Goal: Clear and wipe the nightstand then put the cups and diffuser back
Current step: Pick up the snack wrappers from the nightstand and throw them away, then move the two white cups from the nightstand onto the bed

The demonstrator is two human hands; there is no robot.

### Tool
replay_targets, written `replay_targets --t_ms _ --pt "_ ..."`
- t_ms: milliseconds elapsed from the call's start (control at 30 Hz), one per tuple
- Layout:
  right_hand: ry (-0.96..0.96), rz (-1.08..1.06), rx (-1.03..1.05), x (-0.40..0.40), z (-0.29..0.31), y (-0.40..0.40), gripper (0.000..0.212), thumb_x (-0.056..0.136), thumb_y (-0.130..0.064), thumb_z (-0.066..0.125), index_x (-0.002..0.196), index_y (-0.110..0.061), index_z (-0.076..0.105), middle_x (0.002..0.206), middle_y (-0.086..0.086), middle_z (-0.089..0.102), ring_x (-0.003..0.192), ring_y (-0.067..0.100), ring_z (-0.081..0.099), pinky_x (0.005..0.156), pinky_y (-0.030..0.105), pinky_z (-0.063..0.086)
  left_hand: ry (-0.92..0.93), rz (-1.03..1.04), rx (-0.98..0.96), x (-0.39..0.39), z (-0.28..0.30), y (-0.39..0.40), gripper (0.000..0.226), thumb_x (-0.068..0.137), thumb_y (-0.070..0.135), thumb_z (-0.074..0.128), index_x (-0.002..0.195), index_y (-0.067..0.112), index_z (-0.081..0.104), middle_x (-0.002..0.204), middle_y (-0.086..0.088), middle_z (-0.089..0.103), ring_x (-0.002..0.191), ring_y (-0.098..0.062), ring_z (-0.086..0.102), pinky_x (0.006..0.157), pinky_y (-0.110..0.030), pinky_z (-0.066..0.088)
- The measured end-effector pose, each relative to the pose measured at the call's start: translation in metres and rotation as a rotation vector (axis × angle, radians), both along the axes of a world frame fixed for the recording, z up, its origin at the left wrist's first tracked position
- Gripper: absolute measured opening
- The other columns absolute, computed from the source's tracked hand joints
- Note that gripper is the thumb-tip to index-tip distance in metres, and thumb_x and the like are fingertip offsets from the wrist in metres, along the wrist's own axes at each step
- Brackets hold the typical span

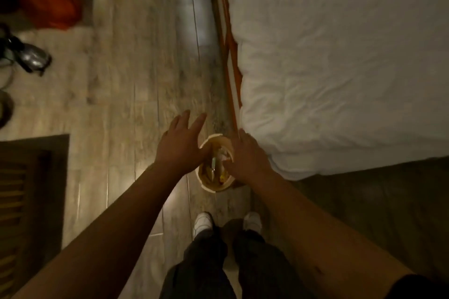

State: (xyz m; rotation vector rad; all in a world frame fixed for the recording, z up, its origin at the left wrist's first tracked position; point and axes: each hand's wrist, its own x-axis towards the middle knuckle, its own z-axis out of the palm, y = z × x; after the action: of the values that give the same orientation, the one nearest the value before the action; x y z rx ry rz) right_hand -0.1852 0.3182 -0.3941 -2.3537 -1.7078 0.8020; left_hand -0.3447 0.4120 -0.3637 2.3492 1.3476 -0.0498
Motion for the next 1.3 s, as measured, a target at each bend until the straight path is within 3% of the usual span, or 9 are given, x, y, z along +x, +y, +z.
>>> replay_targets --t_ms 200,333,467,633,900,1067,1300 --pt "-0.205 0.044 0.232 0.013 0.169 -0.027 0.08 0.083 -0.056 0.058 0.147 -0.026 0.021 0.155 0.009 0.026 0.138 0.032 0.028 0.105 0.048 0.033 -0.095 -0.106 0.23 -0.005 0.148 -0.007 0.073 0.082 0.065 0.051 0.145 0.044 0.022 0.156 -0.009 0.027 0.141 -0.033 0.027 0.102 -0.053 0.039" --pt "-0.258 -0.021 0.248 0.024 0.259 -0.059 0.089 0.084 -0.061 0.053 0.152 -0.03 0.005 0.16 0.008 0.014 0.142 0.029 0.023 0.112 0.047 0.028 -0.179 -0.15 0.348 -0.001 0.224 -0.026 0.078 0.077 0.08 0.032 0.146 0.051 0.011 0.156 -0.005 0.026 0.141 -0.031 0.028 0.099 -0.053 0.039" --pt "-0.298 -0.118 0.295 0.038 0.31 -0.089 0.093 0.08 -0.072 0.048 0.151 -0.034 0.001 0.161 0.004 0.013 0.143 0.026 0.023 0.112 0.048 0.028 -0.25 -0.226 0.5 0.012 0.27 -0.042 0.082 0.075 0.087 0.018 0.147 0.048 0.014 0.153 -0.003 0.03 0.138 -0.029 0.034 0.097 -0.05 0.04" --pt "-0.388 -0.221 0.275 0.057 0.335 -0.126 0.093 0.079 -0.075 0.045 0.151 -0.033 0.004 0.161 0.005 0.01 0.144 0.027 0.019 0.113 0.051 0.027 -0.269 -0.42 0.439 0.053 0.304 -0.055 0.083 0.076 0.082 0.031 0.148 0.045 0.008 0.159 -0.007 0.019 0.144 -0.031 0.02 0.107 -0.055 0.034" --pt "-0.417 -0.446 0.225 0.123 0.34 -0.209 0.095 0.078 -0.078 0.041 0.151 -0.035 -0.003 0.162 0.003 0.001 0.146 0.027 0.013 0.113 0.054 0.024 -0.249 -0.668 0.421 0.155 0.312 -0.111 0.086 0.076 0.08 0.033 0.149 0.043 0.006 0.16 -0.007 0.014 0.146 -0.032 0.015 0.11 -0.052 0.028" --pt "-0.374 -0.687 0.188 0.184 0.341 -0.288 0.099 0.077 -0.081 0.04 0.147 -0.039 -0.015 0.162 0.001 -0.009 0.147 0.028 0.008 0.114 0.057 0.021 -0.23 -0.828 0.434 0.249 0.317 -0.178 0.086 0.074 0.082 0.023 0.148 0.044 0.001 0.162 -0.004 0.005 0.147 -0.031 0.005 0.114 -0.052 0.019" --pt "-0.36 -1.011 0.128 0.243 0.342 -0.403 0.104 0.073 -0.08 0.049 0.146 -0.042 -0.015 0.162 0.0 -0.01 0.148 0.028 0.005 0.114 0.054 0.015 -0.304 -1.071 0.393 0.365 0.316 -0.289 0.086 0.073 0.084 0.02 0.147 0.045 -0.003 0.162 -0.002 0.003 0.148 -0.028 0.004 0.114 -0.05 0.018"
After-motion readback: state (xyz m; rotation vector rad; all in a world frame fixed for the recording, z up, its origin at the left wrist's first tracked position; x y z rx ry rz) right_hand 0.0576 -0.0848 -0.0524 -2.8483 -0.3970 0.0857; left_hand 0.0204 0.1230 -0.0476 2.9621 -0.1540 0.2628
